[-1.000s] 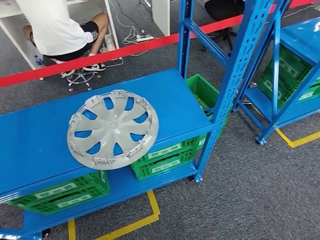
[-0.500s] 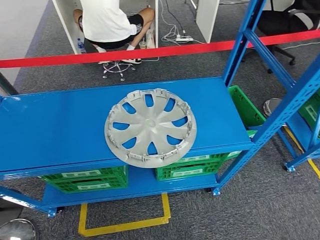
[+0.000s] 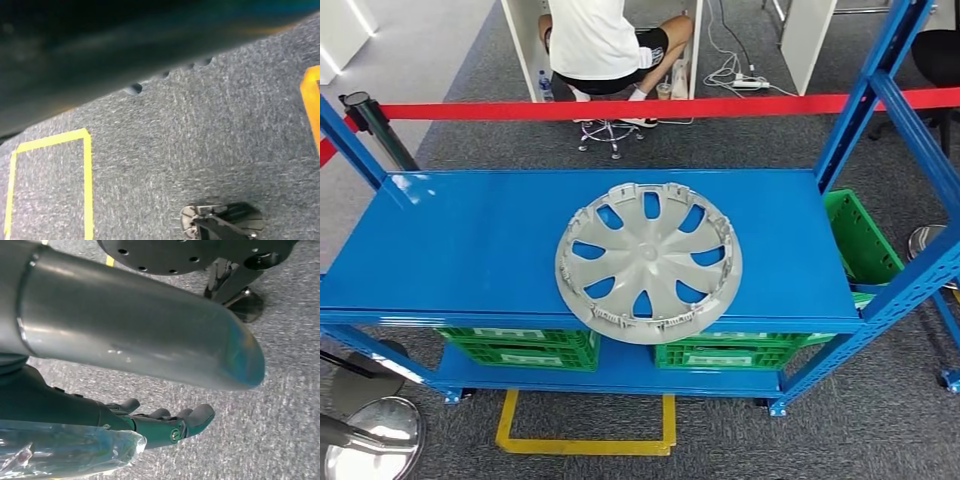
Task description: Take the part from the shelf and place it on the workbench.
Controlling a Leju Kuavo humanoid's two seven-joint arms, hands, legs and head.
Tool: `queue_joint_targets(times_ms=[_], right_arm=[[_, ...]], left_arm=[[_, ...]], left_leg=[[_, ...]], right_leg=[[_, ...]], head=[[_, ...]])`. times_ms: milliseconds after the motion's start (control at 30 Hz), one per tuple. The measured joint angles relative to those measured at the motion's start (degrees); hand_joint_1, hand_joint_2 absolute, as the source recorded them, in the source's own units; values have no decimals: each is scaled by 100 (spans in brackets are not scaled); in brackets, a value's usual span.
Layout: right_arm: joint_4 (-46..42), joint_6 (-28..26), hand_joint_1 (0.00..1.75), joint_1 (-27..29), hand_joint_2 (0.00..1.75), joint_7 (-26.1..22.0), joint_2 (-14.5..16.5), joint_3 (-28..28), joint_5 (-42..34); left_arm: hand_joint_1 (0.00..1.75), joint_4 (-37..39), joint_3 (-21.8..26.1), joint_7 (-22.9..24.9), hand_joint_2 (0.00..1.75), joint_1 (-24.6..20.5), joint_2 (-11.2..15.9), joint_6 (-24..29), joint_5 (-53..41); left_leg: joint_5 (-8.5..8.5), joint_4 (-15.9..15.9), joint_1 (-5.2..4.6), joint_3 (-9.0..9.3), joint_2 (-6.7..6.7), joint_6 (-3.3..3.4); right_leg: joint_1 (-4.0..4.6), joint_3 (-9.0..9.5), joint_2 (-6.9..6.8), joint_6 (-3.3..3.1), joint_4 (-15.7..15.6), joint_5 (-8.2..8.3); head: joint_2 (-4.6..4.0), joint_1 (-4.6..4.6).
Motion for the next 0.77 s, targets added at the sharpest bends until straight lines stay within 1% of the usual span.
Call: queue_joint_targets(times_ms=[33, 67, 100, 133, 167, 200, 233, 300, 367, 400, 533, 567, 600, 700, 733, 767], right_arm=[[-10, -1, 0, 18, 0, 26, -1, 24, -32], [-22, -2, 0, 30, 0, 41, -1, 47, -48], [-35, -2, 0, 35, 0, 48, 0, 72, -59], [-45, -2, 0, 37, 0, 52, 1, 97, -65], [-56, -3, 0, 38, 0, 58, 1, 122, -68], [-69, -10, 0, 43, 0, 79, 1, 151, -67], [-84, -26, 0, 53, 0, 115, 1, 180, -67], [-110, -71, 0, 71, 87, 223, 1, 233, -103], [-123, -103, 0, 75, 175, 322, 0, 271, -203], [-131, -108, 0, 75, 175, 356, -1, 284, -255], [-160, -20, 0, 82, 175, 337, -10, 311, -308], [-157, 12, 0, 80, 175, 275, -21, 315, -277], [-148, 32, 0, 75, 131, 202, -35, 317, -236], [-97, 22, 0, 47, 0, 35, -75, 298, -117], [-80, 15, 0, 38, 0, 2, -84, 289, -79], [-71, 10, 0, 33, 0, -13, -88, 283, -58]], left_arm=[[0, 1, 3, 0, 0, 1, 0, 6, -7], [0, 1, 7, 0, 0, 2, 1, 11, -8], [0, 2, 10, 0, 0, 2, 1, 14, -8], [0, 2, 10, 0, 0, 2, 2, 15, -9], [0, 2, 9, 0, 0, 1, 4, 15, -13], [0, 2, 8, 1, 0, -4, 4, 20, -21], [0, 2, 8, 4, 0, -9, 5, 26, -35], [0, 3, 11, 10, 0, -16, 3, 45, -65], [0, 5, 14, 20, 0, -16, 2, 73, -108], [0, 7, 13, 26, 0, -17, 2, 85, -135], [0, 45, 4, -3, 175, -24, 5, -44, -182], [0, 58, 3, -27, 175, -26, 7, -109, -175], [0, 69, 3, -50, 175, -28, 9, -164, -169], [0, 79, 6, -92, 44, -28, 11, -218, -170], [0, 79, 7, -96, 0, -28, 11, -208, -184], [0, 80, 7, -96, 0, -28, 11, -202, -192]], left_leg=[[14, 134, 10, -67, 12, -5], [146, 36, 17, -21, 14, -2], [358, -267, 19, 131, 15, 12], [560, -667, 14, 332, 22, 35], [688, -1035, 3, 519, 30, 63], [754, -1302, -6, 650, 38, 73], [752, -1439, -14, 713, 45, 71], [732, -1485, -25, 730, 45, 52], [718, -1484, -34, 740, 44, 70], [713, -1484, -36, 746, 45, 82], [704, -1483, -36, 752, 45, 116], [703, -1483, -37, 751, 45, 121], [701, -1482, -38, 752, 45, 125], [694, -1479, -41, 753, 45, 136], [693, -1479, -41, 754, 45, 137], [693, -1479, -41, 754, 45, 138]], right_leg=[[7, 6, -41, -3, 0, -8], [12, 18, -67, -3, 1, -16], [15, 37, -82, 1, 1, -25], [17, 45, -87, 8, 0, -35], [27, 54, -89, 25, 4, -50], [39, 51, -91, 35, 15, -67], [49, 37, -90, 34, 25, -79], [55, 21, -92, 22, 31, -92], [47, 31, -91, 30, 1, -84], [46, 44, -89, 41, -17, -79], [45, 68, -87, 78, -63, -59], [44, 70, -87, 84, -67, -58], [42, 72, -87, 88, -71, -57], [39, 75, -88, 102, -75, -59], [37, 75, -88, 106, -75, -60], [37, 75, -88, 108, -75, -60]], head=[[0, 0], [0, 1], [0, 0], [0, 0], [0, -1], [0, 2], [0, 12], [0, 34], [0, 45], [0, 45], [0, 45], [0, 45], [0, 44], [0, 44], [0, 44], [0, 44]])
